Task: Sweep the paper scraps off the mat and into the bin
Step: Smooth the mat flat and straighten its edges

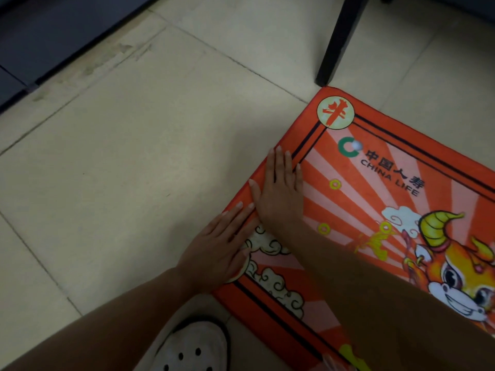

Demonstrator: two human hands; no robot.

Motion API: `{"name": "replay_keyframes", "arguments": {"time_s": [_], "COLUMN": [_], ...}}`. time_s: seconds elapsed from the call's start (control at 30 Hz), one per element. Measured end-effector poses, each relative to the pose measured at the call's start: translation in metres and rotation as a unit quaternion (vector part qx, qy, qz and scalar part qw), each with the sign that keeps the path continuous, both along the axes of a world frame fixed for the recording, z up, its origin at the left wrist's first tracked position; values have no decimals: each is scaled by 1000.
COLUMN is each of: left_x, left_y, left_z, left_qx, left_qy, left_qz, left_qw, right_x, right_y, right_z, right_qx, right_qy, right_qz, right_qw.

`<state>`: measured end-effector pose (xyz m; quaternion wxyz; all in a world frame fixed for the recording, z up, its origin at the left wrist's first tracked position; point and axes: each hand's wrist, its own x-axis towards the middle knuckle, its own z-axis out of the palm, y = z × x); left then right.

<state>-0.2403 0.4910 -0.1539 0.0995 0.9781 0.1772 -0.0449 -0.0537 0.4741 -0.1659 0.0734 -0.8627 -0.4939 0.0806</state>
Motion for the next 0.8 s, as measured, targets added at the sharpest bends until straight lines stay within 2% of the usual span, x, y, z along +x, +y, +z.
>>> {"name": "replay_keyframes", "arguments": {"time_s": [0.17, 0.3, 0.47, 0.7, 0.8], "left_x": [0, 1, 3, 8, 12], "left_y": [-2, -1, -4, 8, 10], "left_z": [0, 1, 4, 0, 1], "left_qx": [0, -5, -27, -3, -18], "left_qy": [2, 1, -3, 3, -7], "left_qz": [1, 11, 31, -33, -3], "left_qw": [1000, 1000, 999, 999, 1000], "right_x": [-1, 33, 67, 66, 64], "right_y": [3, -13, -27, -25, -24], "right_z": [3, 0, -1, -1, -1], "right_qx": [0, 24, -7, -7, -10], "right_qy": [12, 22, -19, -24, -29], "right_qz": [1, 78, -60, -58, -52], "right_qw": [1000, 996, 998, 998, 998]}}
